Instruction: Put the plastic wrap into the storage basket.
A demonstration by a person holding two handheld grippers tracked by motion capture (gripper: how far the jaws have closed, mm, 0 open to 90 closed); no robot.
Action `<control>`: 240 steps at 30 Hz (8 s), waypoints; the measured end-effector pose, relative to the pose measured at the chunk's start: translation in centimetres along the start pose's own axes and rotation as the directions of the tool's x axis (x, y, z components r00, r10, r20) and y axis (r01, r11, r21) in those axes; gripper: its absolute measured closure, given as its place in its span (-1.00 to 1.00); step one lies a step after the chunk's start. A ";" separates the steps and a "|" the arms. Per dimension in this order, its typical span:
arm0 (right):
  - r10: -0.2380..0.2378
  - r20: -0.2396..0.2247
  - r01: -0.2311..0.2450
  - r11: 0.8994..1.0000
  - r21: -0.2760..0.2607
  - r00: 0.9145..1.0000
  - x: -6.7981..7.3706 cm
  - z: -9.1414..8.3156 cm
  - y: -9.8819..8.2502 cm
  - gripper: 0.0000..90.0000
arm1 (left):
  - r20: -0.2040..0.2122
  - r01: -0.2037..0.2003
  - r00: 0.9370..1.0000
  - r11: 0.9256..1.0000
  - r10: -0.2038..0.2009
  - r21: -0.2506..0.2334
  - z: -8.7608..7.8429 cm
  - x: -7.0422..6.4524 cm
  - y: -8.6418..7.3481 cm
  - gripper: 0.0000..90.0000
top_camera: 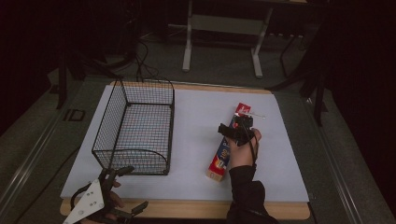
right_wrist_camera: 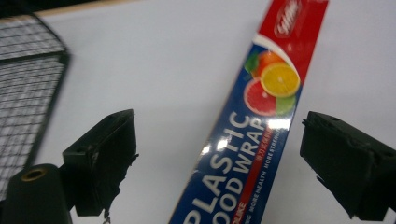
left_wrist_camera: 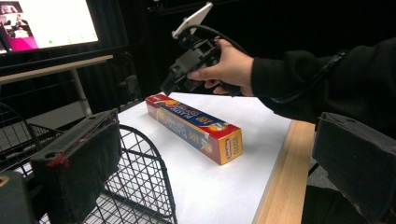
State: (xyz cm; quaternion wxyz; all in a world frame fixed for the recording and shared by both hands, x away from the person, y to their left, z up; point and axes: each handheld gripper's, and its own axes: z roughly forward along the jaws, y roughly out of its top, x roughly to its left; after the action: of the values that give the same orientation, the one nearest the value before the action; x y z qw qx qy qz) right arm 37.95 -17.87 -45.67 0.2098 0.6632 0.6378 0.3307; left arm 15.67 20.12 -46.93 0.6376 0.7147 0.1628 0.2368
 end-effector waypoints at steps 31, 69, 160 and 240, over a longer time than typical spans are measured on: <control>0.205 0.143 -0.237 0.934 0.269 0.968 -2.2 6.4 0.6 -0.62 | 0.004 -0.014 1.000 1.000 0.014 0.004 0.0 -0.1 -0.1 -0.96; 0.192 0.218 -0.263 0.890 0.372 0.957 -1.1 7.0 1.4 -0.14 | 0.001 -0.029 1.000 0.999 0.029 0.024 0.1 -0.2 -0.1 -0.96; -0.499 -0.368 0.488 0.863 -0.130 0.785 28.8 -2.9 8.5 -0.12 | 0.051 -0.027 0.998 0.999 0.025 0.029 0.0 -0.3 -0.3 -0.96; -0.546 -0.467 0.584 0.809 -0.075 0.696 21.7 -1.5 6.0 -0.71 | 0.054 -0.035 0.998 0.998 0.032 0.058 0.5 -0.4 -0.5 -0.96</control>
State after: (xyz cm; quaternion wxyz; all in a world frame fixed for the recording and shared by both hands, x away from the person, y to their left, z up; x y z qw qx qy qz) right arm 40.41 2.65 -36.72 0.1147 0.3431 0.8538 0.3743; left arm 15.65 19.53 -47.53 0.6163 0.7420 0.1406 0.2234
